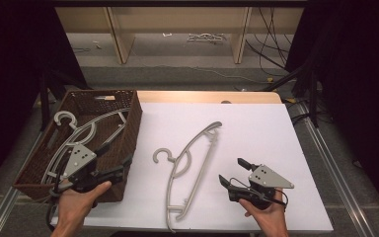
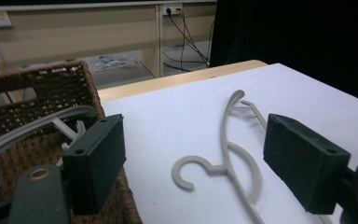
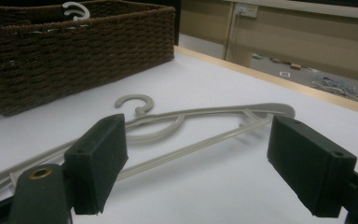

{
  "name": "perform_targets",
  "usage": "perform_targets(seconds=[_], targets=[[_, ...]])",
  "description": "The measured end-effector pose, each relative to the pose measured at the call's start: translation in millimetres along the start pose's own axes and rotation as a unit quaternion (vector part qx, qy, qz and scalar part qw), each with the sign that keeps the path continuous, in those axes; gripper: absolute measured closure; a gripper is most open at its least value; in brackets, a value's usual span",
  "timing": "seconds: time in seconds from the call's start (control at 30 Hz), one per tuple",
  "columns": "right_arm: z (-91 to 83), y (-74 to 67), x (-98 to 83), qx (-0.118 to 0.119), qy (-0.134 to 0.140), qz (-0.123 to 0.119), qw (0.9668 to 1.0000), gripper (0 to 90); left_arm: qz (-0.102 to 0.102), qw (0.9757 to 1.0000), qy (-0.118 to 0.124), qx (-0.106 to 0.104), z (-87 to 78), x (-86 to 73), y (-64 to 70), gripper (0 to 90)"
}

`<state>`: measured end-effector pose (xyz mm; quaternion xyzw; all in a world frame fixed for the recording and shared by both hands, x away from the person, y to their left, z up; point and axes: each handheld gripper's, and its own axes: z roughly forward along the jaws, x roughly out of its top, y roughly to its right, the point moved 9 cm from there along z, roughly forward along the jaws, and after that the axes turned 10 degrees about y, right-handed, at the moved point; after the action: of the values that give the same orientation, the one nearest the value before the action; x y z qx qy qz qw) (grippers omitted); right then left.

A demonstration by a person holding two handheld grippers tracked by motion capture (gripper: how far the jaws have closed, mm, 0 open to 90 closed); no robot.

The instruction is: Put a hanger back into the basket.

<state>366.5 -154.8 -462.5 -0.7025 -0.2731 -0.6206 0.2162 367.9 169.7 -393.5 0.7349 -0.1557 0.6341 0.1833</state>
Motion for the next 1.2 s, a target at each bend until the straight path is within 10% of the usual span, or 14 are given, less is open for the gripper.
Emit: perform_targets(seconds=[1.2], targets=[[4.0, -3.6, 0.9, 0.010, 0.005, -0.001, 0.9999, 20.9, 0.017, 0.9976, -0.063, -0.021, 18.2, -61.6, 60.2, 22.1]])
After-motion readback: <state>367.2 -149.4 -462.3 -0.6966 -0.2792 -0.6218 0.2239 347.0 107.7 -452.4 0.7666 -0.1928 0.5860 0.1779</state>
